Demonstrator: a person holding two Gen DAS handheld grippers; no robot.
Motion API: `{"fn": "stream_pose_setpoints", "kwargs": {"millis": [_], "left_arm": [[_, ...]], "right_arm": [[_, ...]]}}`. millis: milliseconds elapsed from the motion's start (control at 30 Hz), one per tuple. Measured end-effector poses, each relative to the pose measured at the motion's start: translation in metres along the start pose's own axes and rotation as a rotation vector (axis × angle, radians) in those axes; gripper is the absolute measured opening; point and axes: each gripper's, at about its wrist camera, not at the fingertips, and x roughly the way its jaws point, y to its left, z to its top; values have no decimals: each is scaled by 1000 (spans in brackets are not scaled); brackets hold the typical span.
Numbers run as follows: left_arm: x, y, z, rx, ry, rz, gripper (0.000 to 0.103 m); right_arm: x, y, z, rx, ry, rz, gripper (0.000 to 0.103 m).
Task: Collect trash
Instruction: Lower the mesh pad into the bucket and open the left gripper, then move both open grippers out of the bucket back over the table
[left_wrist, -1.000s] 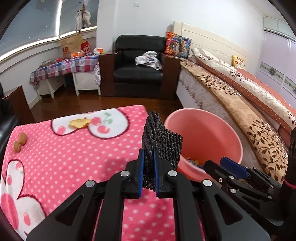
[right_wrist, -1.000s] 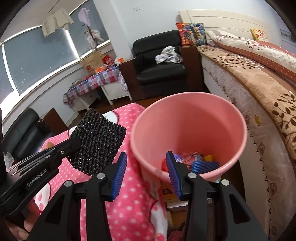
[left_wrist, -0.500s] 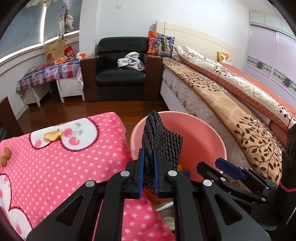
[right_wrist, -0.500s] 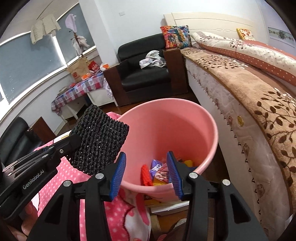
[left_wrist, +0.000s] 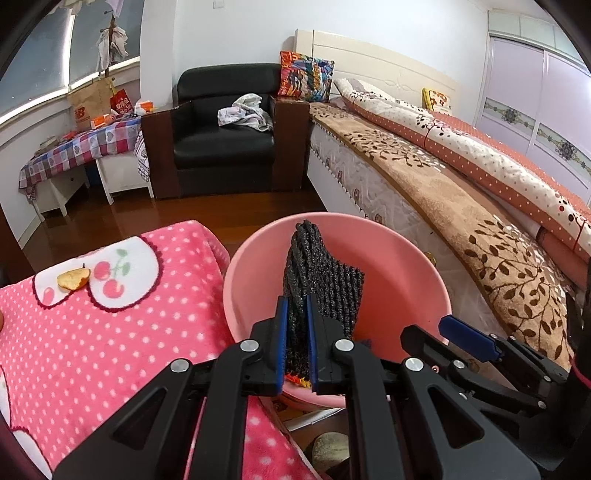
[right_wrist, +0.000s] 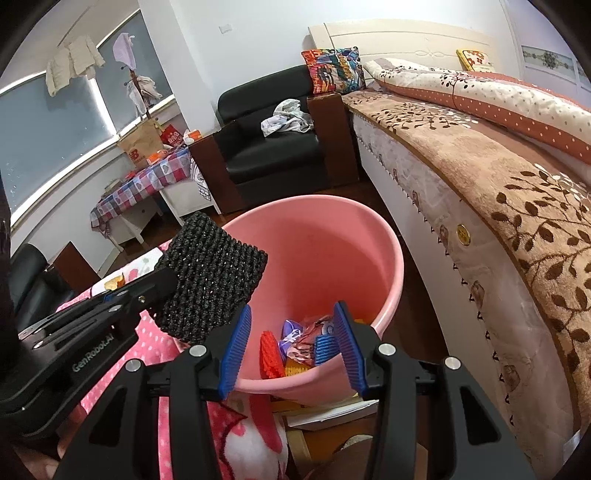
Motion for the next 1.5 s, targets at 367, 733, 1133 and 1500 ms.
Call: {"fn": "stream_pose_setpoints", "kwargs": {"millis": [367,733,1133,1500], "left_arm": [[17,2,-1,-14,37,-39,10],[17,10,-2,-32,46,-81,32],[-2,9,-12,-16,55,-16,33],[-37,17,-25,-21,21,52,33]], "right_arm": [[3,-5,-1,8,8,-25,47],[6,-8,-2,16,14,-29,49],[-4,3,-9,-4,6,-11,56],[-23,26,-20,-51,-8,29,60]]}}
